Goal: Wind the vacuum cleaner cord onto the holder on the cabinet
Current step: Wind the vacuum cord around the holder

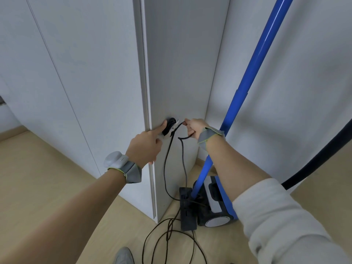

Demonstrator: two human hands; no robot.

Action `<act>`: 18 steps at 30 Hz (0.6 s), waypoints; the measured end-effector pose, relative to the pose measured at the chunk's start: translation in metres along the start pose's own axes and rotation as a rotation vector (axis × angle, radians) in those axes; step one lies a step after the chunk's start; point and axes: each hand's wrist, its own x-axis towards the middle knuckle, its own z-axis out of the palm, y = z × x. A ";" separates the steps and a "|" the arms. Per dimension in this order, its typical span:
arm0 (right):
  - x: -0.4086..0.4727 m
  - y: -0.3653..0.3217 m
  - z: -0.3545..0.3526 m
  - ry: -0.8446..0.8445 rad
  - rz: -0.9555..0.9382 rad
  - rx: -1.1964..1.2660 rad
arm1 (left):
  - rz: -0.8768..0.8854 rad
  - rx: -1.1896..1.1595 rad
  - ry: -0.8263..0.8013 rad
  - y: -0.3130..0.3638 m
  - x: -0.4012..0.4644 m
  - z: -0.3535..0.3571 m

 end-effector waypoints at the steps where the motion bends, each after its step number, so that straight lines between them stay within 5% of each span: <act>1: 0.004 -0.006 0.006 0.003 0.004 0.002 | -0.004 -0.007 -0.003 -0.001 -0.001 0.000; 8: -0.022 -0.038 0.024 0.162 -0.220 -0.255 | -0.045 -0.030 -0.008 -0.001 -0.002 0.001; 18: -0.085 -0.016 0.045 0.062 -0.523 -0.573 | -0.019 0.097 0.123 0.004 -0.002 -0.009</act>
